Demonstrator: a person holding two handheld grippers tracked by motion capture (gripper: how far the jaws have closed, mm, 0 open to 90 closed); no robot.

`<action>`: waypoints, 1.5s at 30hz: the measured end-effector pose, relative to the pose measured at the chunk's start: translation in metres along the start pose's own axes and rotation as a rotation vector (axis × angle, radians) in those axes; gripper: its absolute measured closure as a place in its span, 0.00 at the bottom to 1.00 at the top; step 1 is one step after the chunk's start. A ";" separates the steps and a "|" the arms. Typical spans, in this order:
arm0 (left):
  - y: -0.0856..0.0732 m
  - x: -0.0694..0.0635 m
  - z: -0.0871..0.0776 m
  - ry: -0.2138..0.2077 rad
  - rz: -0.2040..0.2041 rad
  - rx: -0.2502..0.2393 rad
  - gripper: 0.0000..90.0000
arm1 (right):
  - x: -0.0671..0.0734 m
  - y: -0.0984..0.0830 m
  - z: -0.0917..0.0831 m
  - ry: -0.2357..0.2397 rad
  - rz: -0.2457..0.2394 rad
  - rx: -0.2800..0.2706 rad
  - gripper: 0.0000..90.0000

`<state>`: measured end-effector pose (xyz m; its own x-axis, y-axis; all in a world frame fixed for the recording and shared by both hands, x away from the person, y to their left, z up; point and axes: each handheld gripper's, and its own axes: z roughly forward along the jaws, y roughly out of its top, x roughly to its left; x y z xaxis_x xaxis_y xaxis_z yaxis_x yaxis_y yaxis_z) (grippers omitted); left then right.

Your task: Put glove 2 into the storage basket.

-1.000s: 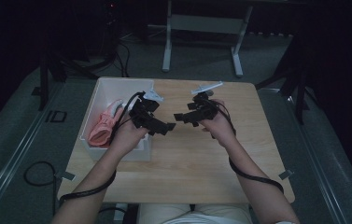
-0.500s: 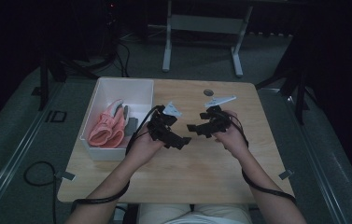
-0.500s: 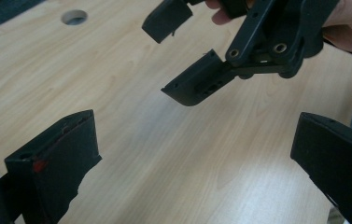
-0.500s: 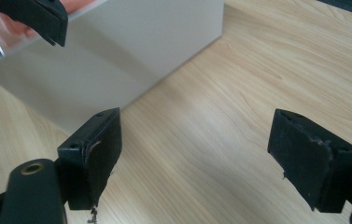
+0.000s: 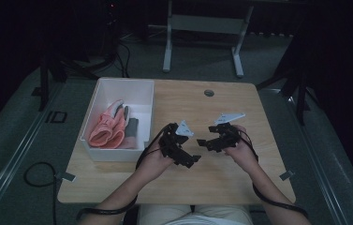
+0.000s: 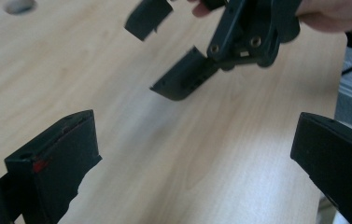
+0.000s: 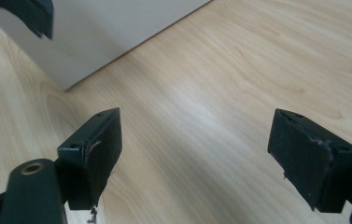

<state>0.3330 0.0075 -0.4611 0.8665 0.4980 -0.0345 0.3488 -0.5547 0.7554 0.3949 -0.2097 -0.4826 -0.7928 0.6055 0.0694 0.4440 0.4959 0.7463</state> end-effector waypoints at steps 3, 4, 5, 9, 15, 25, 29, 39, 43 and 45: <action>-0.007 -0.005 0.009 -0.013 0.009 -0.003 0.01 | 0.000 -0.010 0.000 -0.006 -0.013 0.009 0.19; -0.010 -0.006 0.012 -0.021 0.011 -0.002 0.01 | 0.000 -0.014 0.000 -0.007 -0.012 0.011 0.19; -0.012 -0.007 0.015 -0.024 0.011 0.004 0.01 | -0.001 -0.018 0.000 -0.007 -0.012 0.013 0.19; -0.024 -0.010 0.027 -0.019 0.016 0.017 0.01 | -0.006 -0.035 0.003 -0.015 0.013 0.020 0.19; -0.040 -0.015 0.039 -0.027 0.026 0.026 0.01 | -0.008 -0.054 0.003 -0.009 0.013 0.013 0.19; -0.061 -0.027 0.050 -0.041 0.057 0.017 0.01 | -0.007 -0.077 -0.004 -0.015 -0.001 -0.005 0.17; -0.067 -0.029 0.052 -0.036 0.062 0.024 0.01 | -0.007 -0.085 -0.007 -0.023 -0.010 -0.001 0.17; -0.080 -0.035 0.050 -0.025 0.078 0.019 0.01 | -0.006 -0.106 -0.017 -0.039 -0.021 -0.003 0.16; -0.086 -0.035 0.049 -0.029 0.080 0.020 0.01 | -0.008 -0.116 -0.022 -0.054 -0.014 -0.016 0.17; -0.088 -0.036 0.049 -0.023 0.080 0.023 0.01 | -0.009 -0.119 -0.024 -0.062 -0.015 -0.028 0.17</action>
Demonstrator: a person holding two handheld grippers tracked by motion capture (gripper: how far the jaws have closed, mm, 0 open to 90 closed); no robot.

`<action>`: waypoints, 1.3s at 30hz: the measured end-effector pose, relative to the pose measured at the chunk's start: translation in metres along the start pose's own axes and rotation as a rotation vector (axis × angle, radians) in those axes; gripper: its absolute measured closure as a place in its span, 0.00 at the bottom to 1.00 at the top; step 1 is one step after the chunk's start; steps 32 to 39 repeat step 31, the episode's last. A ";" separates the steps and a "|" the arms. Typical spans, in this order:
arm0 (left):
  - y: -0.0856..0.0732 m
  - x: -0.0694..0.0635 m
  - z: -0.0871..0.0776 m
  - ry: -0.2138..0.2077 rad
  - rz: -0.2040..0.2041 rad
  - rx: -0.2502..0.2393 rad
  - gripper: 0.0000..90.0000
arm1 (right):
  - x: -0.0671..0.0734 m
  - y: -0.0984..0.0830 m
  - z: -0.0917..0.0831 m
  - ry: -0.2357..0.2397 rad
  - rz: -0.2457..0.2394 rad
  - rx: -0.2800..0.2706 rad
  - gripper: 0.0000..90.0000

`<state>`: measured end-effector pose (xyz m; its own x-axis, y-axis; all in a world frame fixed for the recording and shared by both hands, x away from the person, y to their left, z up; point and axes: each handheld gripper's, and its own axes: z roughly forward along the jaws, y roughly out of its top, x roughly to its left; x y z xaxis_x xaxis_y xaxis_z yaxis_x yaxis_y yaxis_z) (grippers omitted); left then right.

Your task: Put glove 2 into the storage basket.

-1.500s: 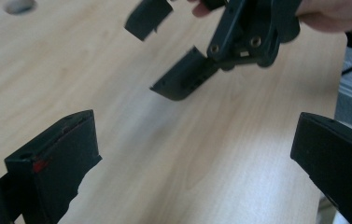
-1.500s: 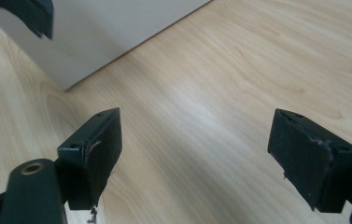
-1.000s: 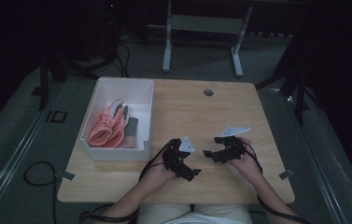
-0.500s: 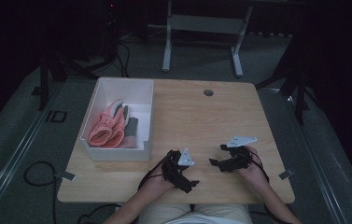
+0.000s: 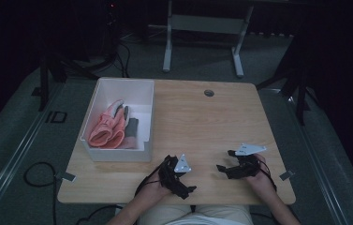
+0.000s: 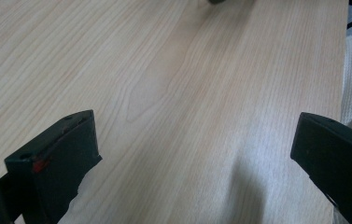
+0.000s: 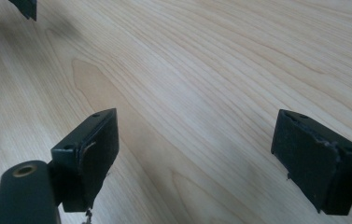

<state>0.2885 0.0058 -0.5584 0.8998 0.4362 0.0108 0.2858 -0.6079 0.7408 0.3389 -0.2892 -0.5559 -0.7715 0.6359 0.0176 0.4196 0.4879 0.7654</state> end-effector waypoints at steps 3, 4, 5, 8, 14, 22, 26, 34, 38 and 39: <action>-0.003 -0.002 0.000 0.020 0.016 0.008 0.01 | -0.002 -0.005 -0.004 -0.013 0.003 -0.019 0.17; -0.004 -0.003 0.000 0.028 0.022 0.011 0.01 | -0.002 -0.006 -0.005 -0.021 0.001 -0.022 0.17; -0.004 -0.003 0.000 0.028 0.022 0.011 0.01 | -0.002 -0.006 -0.005 -0.021 0.001 -0.022 0.17; -0.009 -0.004 0.000 0.040 0.028 0.016 0.01 | -0.004 -0.014 -0.006 -0.049 -0.007 -0.019 0.17; -0.012 -0.002 -0.002 0.056 0.018 -0.004 0.01 | -0.005 -0.016 -0.005 -0.080 -0.022 -0.017 0.17; -0.015 -0.003 0.000 0.061 0.023 -0.007 0.01 | -0.008 -0.016 -0.006 -0.075 -0.002 -0.023 0.17; -0.015 -0.002 -0.001 0.059 0.015 -0.008 0.01 | -0.009 -0.016 -0.006 -0.070 0.002 -0.020 0.17; -0.016 -0.002 -0.001 0.059 0.018 -0.010 0.01 | -0.009 -0.016 -0.006 -0.071 0.004 -0.021 0.17; -0.016 -0.002 -0.001 0.059 0.018 -0.010 0.01 | -0.009 -0.016 -0.006 -0.071 0.004 -0.021 0.17; -0.016 -0.002 -0.001 0.059 0.018 -0.010 0.01 | -0.009 -0.016 -0.006 -0.071 0.004 -0.021 0.17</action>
